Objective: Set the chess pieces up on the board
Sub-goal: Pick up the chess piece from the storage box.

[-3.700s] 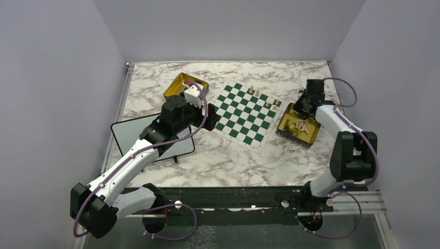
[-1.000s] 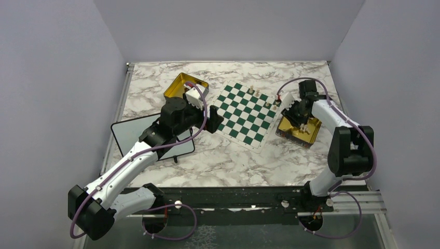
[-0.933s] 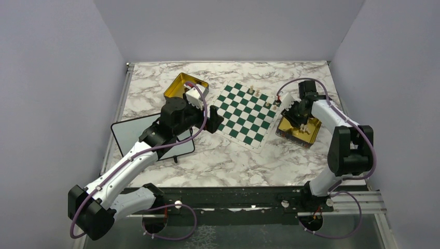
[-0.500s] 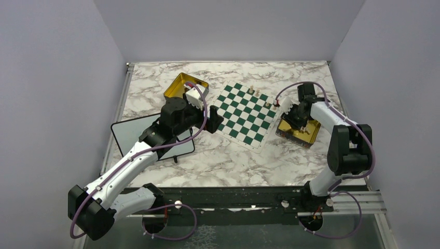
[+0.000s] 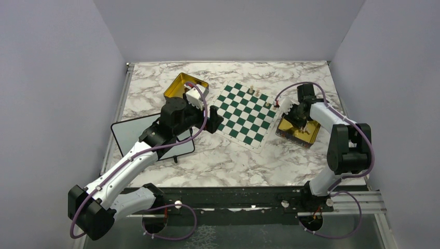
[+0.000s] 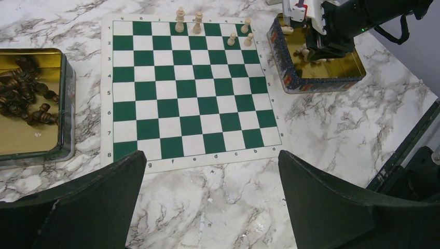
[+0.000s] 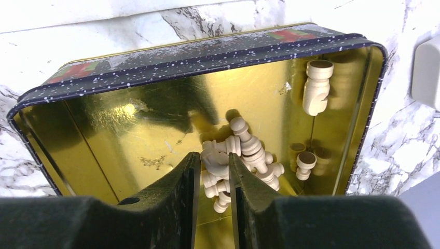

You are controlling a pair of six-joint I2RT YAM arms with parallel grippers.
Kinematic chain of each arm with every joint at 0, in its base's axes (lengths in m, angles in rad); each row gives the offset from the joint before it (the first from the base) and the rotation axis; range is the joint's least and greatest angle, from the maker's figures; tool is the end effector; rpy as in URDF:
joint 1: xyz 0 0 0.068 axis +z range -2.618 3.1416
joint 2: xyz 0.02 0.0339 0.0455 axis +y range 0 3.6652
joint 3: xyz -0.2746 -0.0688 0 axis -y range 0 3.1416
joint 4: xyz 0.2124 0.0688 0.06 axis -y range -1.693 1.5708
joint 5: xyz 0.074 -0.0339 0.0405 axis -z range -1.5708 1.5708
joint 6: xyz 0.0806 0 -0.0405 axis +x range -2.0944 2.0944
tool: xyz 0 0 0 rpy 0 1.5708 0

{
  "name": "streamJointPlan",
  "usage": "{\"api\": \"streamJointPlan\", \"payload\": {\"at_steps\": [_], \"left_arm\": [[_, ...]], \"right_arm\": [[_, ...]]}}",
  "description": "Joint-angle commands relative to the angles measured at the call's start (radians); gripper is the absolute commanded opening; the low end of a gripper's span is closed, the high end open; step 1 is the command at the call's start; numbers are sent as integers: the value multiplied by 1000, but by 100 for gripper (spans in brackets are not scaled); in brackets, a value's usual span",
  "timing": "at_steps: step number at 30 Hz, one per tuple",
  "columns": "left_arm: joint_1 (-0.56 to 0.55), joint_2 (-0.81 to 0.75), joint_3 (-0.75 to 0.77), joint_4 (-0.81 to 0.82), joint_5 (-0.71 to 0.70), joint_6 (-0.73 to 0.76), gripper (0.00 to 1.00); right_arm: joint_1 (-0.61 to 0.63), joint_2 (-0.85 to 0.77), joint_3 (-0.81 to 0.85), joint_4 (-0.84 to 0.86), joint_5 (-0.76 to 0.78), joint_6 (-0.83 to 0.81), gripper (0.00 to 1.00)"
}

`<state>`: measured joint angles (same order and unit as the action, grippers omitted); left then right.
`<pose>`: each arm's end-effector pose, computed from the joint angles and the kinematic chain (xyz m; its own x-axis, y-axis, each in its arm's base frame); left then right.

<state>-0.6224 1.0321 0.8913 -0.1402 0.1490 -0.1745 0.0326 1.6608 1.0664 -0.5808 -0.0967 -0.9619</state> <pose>0.1925 -0.1529 0.3362 -0.3421 0.0342 -0.9390 0.6428 0.7375 -0.2073 0.3133 0.0180 0.1754 -0.4704 -0.8322 -0.2935 -0.7963 0.5436 -0.2651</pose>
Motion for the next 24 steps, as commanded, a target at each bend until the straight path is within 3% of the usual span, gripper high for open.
{"api": "streamJointPlan", "payload": {"at_steps": [1, 13, 24], "left_arm": [[-3, -27, 1, 1, -18, 12, 98], [-3, -38, -2, 2, -29, 15, 98], [-3, -49, -4, 4, -39, 16, 99]], "right_arm": [[6, 4, -10, 34, 34, -57, 30], [18, 27, -6, 38, 56, -54, 26], [19, -19, 1, 42, 46, 3, 16]]}}
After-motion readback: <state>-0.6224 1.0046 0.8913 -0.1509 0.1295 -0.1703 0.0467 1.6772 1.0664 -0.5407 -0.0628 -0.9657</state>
